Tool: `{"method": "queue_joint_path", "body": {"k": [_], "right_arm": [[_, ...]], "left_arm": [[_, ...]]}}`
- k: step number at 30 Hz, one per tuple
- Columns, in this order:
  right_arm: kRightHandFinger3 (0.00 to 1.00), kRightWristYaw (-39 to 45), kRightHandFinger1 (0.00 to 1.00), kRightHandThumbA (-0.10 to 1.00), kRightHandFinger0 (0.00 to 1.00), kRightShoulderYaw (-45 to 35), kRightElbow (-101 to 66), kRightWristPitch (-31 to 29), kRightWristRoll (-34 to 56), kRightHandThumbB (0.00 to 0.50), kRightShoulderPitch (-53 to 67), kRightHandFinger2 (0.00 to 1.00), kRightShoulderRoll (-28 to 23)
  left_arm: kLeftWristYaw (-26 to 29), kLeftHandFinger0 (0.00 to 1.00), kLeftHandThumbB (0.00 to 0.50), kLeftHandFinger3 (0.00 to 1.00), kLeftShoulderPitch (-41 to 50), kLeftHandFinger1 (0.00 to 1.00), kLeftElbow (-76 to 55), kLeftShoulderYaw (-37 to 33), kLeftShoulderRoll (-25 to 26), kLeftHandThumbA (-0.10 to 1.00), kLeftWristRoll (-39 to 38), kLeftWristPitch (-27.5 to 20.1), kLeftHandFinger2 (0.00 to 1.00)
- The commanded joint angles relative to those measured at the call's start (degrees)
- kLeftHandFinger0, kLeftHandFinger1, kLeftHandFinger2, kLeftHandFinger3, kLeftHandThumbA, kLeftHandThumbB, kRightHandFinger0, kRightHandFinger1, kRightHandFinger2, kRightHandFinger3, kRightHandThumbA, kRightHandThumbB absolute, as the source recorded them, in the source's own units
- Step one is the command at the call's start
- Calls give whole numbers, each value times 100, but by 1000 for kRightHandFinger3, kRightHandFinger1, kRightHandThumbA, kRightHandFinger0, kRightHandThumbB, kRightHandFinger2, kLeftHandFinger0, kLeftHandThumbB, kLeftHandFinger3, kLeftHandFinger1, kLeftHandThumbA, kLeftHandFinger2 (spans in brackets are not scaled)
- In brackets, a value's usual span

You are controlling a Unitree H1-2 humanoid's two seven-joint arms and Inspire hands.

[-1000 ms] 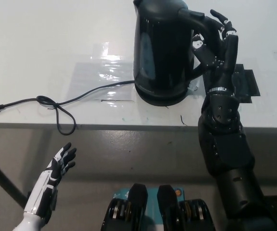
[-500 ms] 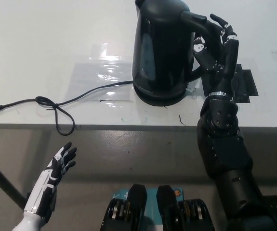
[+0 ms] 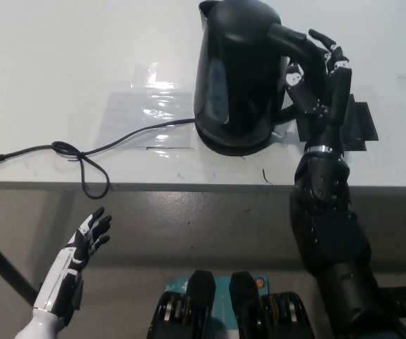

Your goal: A kettle and its base are kept separately on the desk infront of the robot and the robot uses its right hand to lift the kettle by its handle and places it on its base to align it correctly.

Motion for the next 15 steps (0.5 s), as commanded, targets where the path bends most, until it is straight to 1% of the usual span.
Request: {"method": "queue_joint_path", "body": {"k": [1,4,7,9,13,15], "right_arm": [[731,73,99,-100,0,184,-538,-21,-218,121,78,578,83],[738,123,104,-100,0,233,-734,-58,-220,116,131,577,37],[757,164,157,-100,0,252,-733,-162,-191,108,97,663,-22],[781,202,174,-100,0,251,-754,-99,-146,111,54,687,-42],[774,203,173,-100,0,266,-722,54,-186,130,-28,682,-86],[765,236,191,-100,0,284,-693,111,-186,149,-43,678,-107]], "left_arm": [[-54,1000,131,1000,-100,1000,-153,24,88,1000,-26,-24,1000],[-43,1000,137,1000,-87,1000,-172,24,76,1000,-20,-4,1000],[-44,1000,126,1000,-99,1000,-153,12,65,1000,-11,-46,1000],[-41,1000,120,1000,-107,1000,-160,15,63,1000,-17,-14,1000],[-57,1000,117,1000,-135,1000,-120,9,73,1000,-23,-45,1000],[-77,1000,122,1000,-122,1000,-150,12,86,1000,-59,2,1000]]}}
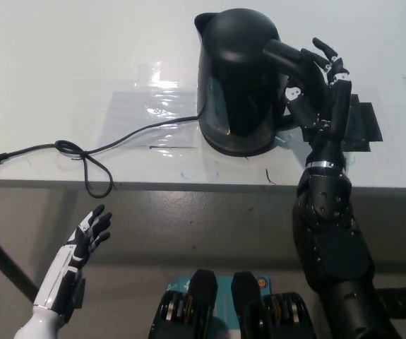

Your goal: A kettle and its base are kept separately on the desk infront of the robot and the robot uses its right hand to lift the kettle by its handle and places it on its base to align it correctly.

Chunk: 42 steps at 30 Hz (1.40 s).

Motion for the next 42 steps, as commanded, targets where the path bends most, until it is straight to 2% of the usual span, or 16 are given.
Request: {"method": "queue_joint_path", "body": {"k": [1,2,3,4,5,6,9,16,25,31,37,42], "right_arm": [[765,179,191,-100,0,104,-276,66,-128,149,-315,678,-70],[1000,457,888,435,582,232,-365,249,-122,433,-267,1000,-171],[1000,920,1000,550,1000,386,-451,357,18,484,-219,1000,-297],[1000,1442,1000,689,1000,551,-505,434,227,499,-173,1000,-430],[1000,1683,1000,689,1000,660,-522,483,300,499,-160,1000,-520],[1000,1819,1000,770,1000,740,-532,520,290,500,-169,1000,-615],[1000,1910,1000,834,1000,815,-612,554,279,500,-190,1000,-769],[1000,2136,1000,855,1000,738,-748,587,652,500,-204,1000,-817],[1000,2495,1000,835,1000,488,-998,699,1173,500,-164,1000,-755],[1000,2216,1000,888,1000,414,-1179,426,890,500,-132,1000,-735],[1000,1222,1000,961,1000,-24,-2015,-64,-29,500,-63,1000,-836],[1000,934,1000,982,1000,-468,-3122,212,-470,500,51,1000,-988]], "left_arm": [[-80,1000,122,1000,-70,1000,-154,12,88,1000,-62,4,1000],[-73,1000,116,1000,-91,1000,-125,16,86,1000,-56,-17,1000],[-66,1000,114,1000,-102,1000,-100,18,86,1000,-44,-47,1000],[-59,1000,114,1000,-75,1000,-113,20,83,1000,-35,-47,1000],[-55,1000,114,1000,-62,1000,-127,20,80,1000,-32,-32,1000],[-59,1000,116,1000,-64,1000,-128,16,87,1000,-22,-38,1000],[-80,1000,111,1000,-85,1000,-96,13,96,1000,-48,-88,1000],[-67,1000,122,1000,-70,1000,-153,16,74,1000,-70,-6,1000],[-75,1000,112,1000,-87,1000,-138,5,94,1000,-37,-25,1000],[-86,1000,108,1000,-81,1000,-128,-1,93,1000,-52,-55,1000],[-86,1000,122,1000,-88,1000,-129,24,104,1000,-91,-37,1000],[-90,1000,123,1000,-77,1000,-82,17,129,1000,-54,-91,1000]]}}
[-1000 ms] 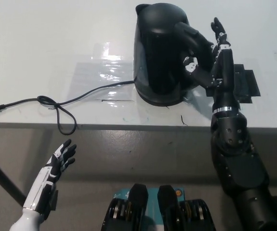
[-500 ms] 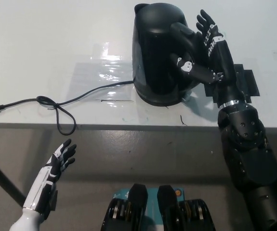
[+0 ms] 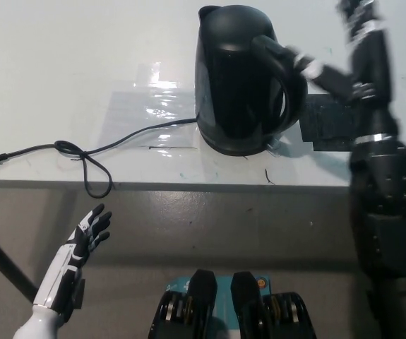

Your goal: A kettle and its base are kept separately on the desk infront of the robot and the robot uses its right hand to lift the kettle by its handle and places it on its base to align it correctly.

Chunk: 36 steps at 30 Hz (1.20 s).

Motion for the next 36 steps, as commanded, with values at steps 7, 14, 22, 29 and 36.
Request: {"method": "queue_joint_path", "body": {"k": [7,14,22,29,36], "right_arm": [[1000,-607,1000,1000,1000,-764,-3006,194,-1041,500,271,1000,-289],[1000,54,1000,1000,1000,-497,-4645,-59,-999,500,1650,1000,-423],[1000,288,1000,1000,1000,-27,-3549,-822,-973,413,3681,1000,-605],[1000,322,1000,1000,1000,147,-2350,-1068,-906,431,4262,1000,-843],[1000,362,1000,1000,1000,341,-1479,-1246,-724,354,4278,1000,-943]], "left_arm": [[-75,1000,122,1000,-99,1000,-99,9,94,1000,-32,-80,1000],[-87,1000,118,1000,-102,1000,-120,8,113,1000,-28,-73,1000],[-147,1000,119,1000,-146,1000,-127,7,139,1000,-125,-43,1000],[-114,1000,141,1000,-221,1000,-36,16,154,1000,-82,-115,1000],[-104,1000,130,1000,-217,1000,-3,30,145,1000,-105,-170,1000]]}}
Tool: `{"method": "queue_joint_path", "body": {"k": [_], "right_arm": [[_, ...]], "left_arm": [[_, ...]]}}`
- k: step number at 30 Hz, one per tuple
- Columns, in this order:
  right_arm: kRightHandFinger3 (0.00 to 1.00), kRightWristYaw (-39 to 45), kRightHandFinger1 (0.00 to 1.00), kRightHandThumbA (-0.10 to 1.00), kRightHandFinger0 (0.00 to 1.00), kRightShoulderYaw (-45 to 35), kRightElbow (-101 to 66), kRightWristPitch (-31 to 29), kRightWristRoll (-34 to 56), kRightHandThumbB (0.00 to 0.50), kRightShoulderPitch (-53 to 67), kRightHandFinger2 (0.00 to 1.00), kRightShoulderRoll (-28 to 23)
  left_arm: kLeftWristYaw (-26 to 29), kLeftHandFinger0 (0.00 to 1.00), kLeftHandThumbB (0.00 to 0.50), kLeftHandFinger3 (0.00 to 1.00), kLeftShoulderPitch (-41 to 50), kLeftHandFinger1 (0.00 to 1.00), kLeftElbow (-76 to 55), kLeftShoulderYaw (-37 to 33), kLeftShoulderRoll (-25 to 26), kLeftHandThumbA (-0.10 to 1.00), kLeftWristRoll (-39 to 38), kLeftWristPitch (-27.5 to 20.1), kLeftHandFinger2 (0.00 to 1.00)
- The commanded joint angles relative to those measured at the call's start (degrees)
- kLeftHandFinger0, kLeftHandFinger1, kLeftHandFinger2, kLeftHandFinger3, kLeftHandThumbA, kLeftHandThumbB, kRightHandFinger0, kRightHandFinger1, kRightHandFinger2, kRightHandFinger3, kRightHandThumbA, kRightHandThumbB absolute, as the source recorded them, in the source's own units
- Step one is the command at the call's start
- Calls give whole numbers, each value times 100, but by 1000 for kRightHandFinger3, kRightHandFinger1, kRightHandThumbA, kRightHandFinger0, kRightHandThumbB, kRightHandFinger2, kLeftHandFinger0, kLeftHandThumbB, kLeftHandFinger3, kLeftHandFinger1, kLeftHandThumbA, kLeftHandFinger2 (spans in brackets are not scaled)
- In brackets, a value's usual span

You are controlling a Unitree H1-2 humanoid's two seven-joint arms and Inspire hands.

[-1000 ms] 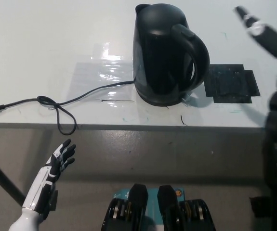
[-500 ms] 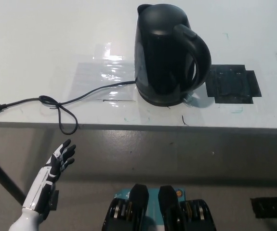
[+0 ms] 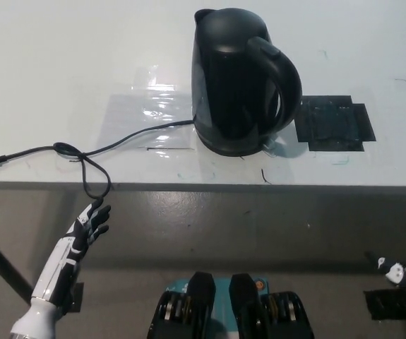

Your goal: A kettle and its base are kept separately on the desk infront of the robot and the robot uses its right hand to lift the kettle by its handle and places it on its base to align it correctly.

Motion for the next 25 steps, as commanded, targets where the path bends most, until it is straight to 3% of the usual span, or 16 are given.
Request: {"method": "queue_joint_path", "body": {"k": [1,15,25], "right_arm": [[1000,166,1000,1000,1000,175,495,-489,194,342,-110,1000,-162],[1000,384,1000,981,1000,336,1238,-489,471,262,-288,1000,-155],[1000,486,1000,956,1000,330,1293,-489,565,248,-263,1000,-152]], "left_arm": [[-77,1000,129,1000,-91,1000,-5,39,77,1000,-80,-211,1000],[-58,1000,125,1000,-21,1000,-31,51,100,1000,-24,-143,1000],[-81,1000,125,1000,11,1000,-9,56,93,1000,-86,-156,1000]]}}
